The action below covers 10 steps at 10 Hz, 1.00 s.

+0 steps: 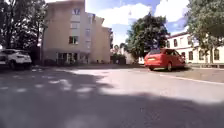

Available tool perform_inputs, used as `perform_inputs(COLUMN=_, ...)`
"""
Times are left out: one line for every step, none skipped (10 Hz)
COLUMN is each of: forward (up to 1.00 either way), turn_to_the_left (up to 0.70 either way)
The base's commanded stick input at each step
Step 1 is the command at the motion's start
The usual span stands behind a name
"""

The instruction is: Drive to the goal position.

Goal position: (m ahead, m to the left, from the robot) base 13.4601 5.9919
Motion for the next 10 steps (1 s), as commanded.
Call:
perform_inputs(forward=0.85, turn_to_the_left=0.0)
perform_inputs(forward=0.85, turn_to_the_left=0.0)
perform_inputs(forward=0.85, turn_to_the_left=0.0)
perform_inputs(forward=0.85, turn_to_the_left=0.0)
perform_inputs(forward=0.85, turn_to_the_left=0.0)
perform_inputs(forward=0.85, turn_to_the_left=0.0)
perform_inputs(forward=0.85, turn_to_the_left=0.0)
perform_inputs(forward=0.85, turn_to_the_left=0.0)
perform_inputs(forward=0.85, turn_to_the_left=0.0)
perform_inputs(forward=0.85, turn_to_the_left=0.0)
